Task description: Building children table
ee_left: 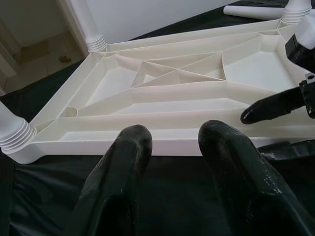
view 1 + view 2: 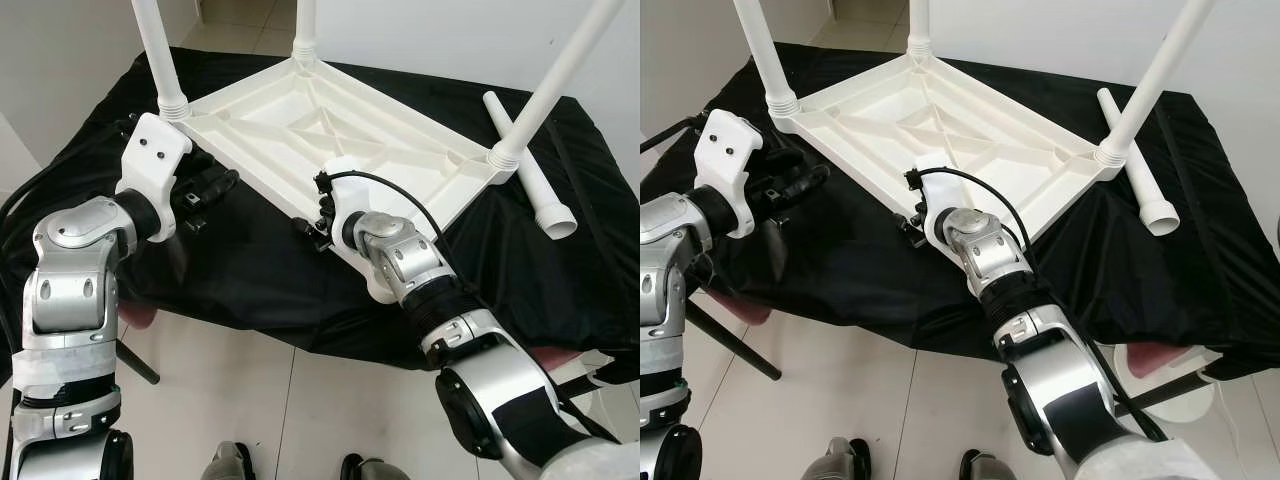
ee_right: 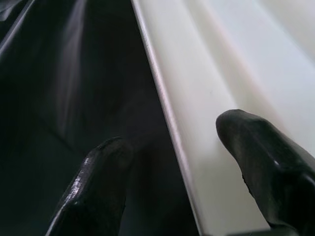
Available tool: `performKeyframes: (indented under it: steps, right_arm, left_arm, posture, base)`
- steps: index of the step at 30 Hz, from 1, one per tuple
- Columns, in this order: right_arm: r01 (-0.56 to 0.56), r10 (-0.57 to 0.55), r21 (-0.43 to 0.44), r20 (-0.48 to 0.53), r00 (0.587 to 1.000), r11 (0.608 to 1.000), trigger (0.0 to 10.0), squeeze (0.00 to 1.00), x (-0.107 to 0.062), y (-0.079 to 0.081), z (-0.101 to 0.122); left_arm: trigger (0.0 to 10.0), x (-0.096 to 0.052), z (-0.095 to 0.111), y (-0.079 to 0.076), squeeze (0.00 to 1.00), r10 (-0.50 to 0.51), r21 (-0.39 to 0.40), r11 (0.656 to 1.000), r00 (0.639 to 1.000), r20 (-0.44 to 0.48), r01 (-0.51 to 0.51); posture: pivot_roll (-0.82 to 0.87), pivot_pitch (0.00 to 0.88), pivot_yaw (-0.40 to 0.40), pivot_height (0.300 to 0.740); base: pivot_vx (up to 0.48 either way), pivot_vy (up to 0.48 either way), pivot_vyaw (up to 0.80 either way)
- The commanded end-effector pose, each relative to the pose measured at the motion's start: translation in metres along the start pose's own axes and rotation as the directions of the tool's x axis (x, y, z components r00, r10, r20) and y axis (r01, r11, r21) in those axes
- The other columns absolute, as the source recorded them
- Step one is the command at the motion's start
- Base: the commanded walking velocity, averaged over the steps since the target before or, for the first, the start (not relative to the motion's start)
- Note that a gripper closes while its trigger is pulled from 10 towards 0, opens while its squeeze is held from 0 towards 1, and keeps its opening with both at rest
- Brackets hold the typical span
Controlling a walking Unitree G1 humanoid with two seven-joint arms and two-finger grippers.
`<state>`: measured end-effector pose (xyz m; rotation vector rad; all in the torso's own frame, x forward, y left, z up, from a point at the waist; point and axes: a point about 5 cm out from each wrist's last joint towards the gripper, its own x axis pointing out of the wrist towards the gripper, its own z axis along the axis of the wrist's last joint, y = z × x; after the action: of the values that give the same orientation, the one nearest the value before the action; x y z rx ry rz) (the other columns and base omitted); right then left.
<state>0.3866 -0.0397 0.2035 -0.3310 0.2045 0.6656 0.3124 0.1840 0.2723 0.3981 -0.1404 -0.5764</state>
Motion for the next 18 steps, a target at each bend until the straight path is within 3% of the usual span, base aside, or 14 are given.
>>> performKeyframes:
  steps: [1, 2, 3, 5, 7, 15, 18]
  right_arm:
    - [-0.035, 0.035, -0.014, -0.036, 0.999, 0.999, 9.6, 0.0, 0.001, 0.0, -0.004]
    - [-0.048, 0.047, -0.026, -0.044, 0.998, 0.999, 9.0, 0.0, 0.001, 0.0, -0.006]
    - [-0.07, 0.067, -0.05, -0.058, 0.996, 0.996, 4.6, 0.0, 0.002, 0.0, -0.008]
    - [-0.084, 0.08, -0.065, -0.068, 0.994, 0.994, 4.6, 0.0, 0.002, 0.0, -0.009]
    - [-0.11, 0.102, -0.092, -0.085, 0.991, 0.99, 0.0, 0.0, 0.003, 0.0, -0.011]
    - [-0.176, 0.161, -0.147, -0.104, 0.981, 0.973, 0.0, 0.0, 0.002, -0.004, -0.015]
    - [-0.251, 0.234, -0.216, -0.105, 0.967, 0.943, 0.0, 0.0, -0.003, -0.005, -0.015]
  left_arm:
    - [10.0, -0.004, 0.001, 0.012, 0.0, 0.249, 0.005, 0.968, 0.968, 0.001, -0.249]
    - [10.0, -0.004, 0.001, 0.013, 0.0, 0.249, 0.005, 0.968, 0.968, 0.002, -0.249]
    - [10.0, -0.004, 0.002, 0.012, 0.0, 0.248, 0.006, 0.969, 0.969, 0.002, -0.248]
    - [10.0, -0.005, 0.002, 0.012, 0.0, 0.247, 0.006, 0.969, 0.969, 0.003, -0.247]
    - [10.0, -0.005, 0.003, 0.011, 0.0, 0.242, 0.005, 0.97, 0.97, 0.003, -0.242]
    - [10.0, -0.006, 0.002, 0.007, 0.0, 0.215, 0.007, 0.977, 0.977, 0.002, -0.215]
    - [10.0, -0.006, 0.002, 0.006, 0.0, 0.207, 0.007, 0.978, 0.978, 0.001, -0.207]
  posture:
    - [0.0, 0.166, 0.005, 0.74]
    - [0.0, 0.168, 0.006, 0.74]
    - [0.0, 0.168, 0.006, 0.74]
    - [0.0, 0.168, 0.006, 0.74]
    - [0.0, 0.168, 0.002, 0.74]
    - [0.01, 0.167, 0.001, 0.74]
    - [0.01, 0.167, 0.004, 0.74]
  base:
    - [0.0, 0.0, 0.0]
    - [0.0, 0.0, 0.0]
    - [0.0, 0.0, 0.0]
    - [0.0, 0.0, 0.0]
    - [0.0, 0.0, 0.0]
    - [0.0, 0.0, 0.0]
    - [0.0, 0.0, 0.0]
